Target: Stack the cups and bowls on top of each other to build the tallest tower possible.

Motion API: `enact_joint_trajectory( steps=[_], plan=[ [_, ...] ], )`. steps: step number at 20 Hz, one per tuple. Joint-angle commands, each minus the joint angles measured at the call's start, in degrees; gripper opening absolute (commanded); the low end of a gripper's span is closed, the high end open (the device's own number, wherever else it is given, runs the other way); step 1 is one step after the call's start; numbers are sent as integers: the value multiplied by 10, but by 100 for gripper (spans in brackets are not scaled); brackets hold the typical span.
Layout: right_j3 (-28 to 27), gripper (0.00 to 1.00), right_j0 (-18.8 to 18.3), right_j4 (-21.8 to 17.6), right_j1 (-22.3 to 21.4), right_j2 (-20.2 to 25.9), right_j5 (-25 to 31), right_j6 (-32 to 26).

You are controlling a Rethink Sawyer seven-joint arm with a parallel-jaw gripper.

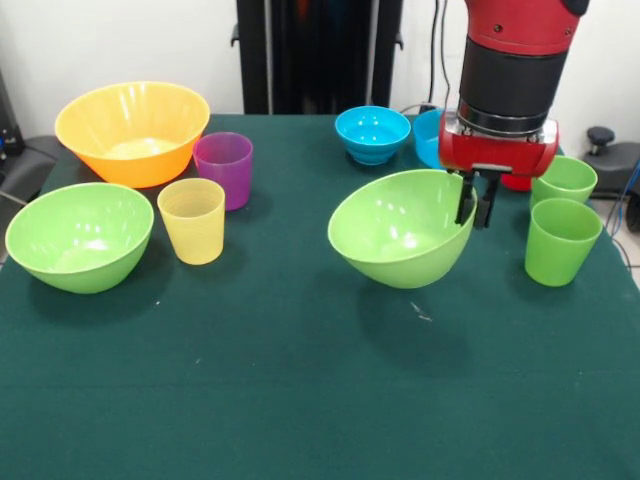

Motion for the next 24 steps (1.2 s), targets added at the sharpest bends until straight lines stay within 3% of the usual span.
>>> enact_joint_trajectory(
  steps=[1,8,18,19,24],
  plan=[
    [-1,0,-15,-32,-17,47,31,-17],
    [42,0,-35,-38,-35,54,16,-29],
    [36,0,-70,-55,-22,75,14,-65],
    [40,100,-76,-63,-23,81,11,-72],
    [65,100,-93,-60,-26,106,-23,-66]
  ],
)
